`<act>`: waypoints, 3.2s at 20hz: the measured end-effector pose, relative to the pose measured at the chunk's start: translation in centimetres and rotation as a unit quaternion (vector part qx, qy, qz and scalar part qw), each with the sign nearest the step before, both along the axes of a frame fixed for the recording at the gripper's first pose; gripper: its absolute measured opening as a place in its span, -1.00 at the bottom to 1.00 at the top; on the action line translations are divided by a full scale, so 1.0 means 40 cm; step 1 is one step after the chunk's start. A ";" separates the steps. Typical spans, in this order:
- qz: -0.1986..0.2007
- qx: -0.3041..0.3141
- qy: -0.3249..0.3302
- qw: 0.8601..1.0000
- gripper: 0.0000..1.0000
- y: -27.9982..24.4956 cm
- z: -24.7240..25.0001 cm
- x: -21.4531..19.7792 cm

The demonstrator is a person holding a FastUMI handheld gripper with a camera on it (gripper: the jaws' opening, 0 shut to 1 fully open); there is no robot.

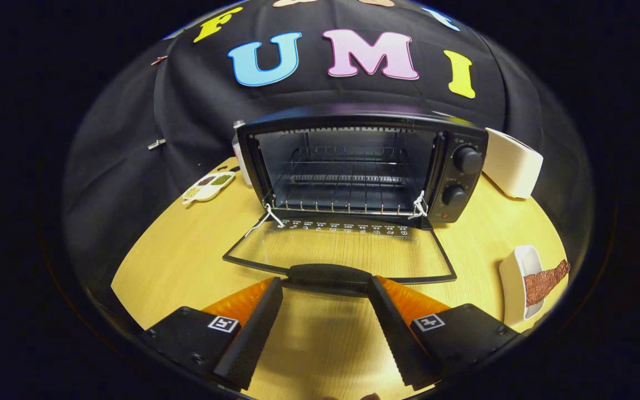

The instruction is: Open the toaster oven, put the food inside, and close the toaster oven door.

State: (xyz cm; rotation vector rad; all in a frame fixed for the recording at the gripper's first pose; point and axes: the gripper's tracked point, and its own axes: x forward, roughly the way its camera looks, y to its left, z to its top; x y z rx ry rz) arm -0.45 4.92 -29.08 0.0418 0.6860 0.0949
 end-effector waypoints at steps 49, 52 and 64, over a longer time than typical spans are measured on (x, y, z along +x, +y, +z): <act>-0.058 0.142 0.130 0.980 0.93 -0.908 0.087 -0.119; -0.088 0.213 0.172 0.958 0.78 -0.911 0.026 -0.137; -0.083 0.324 0.253 0.908 -0.34 -0.827 -0.005 -0.173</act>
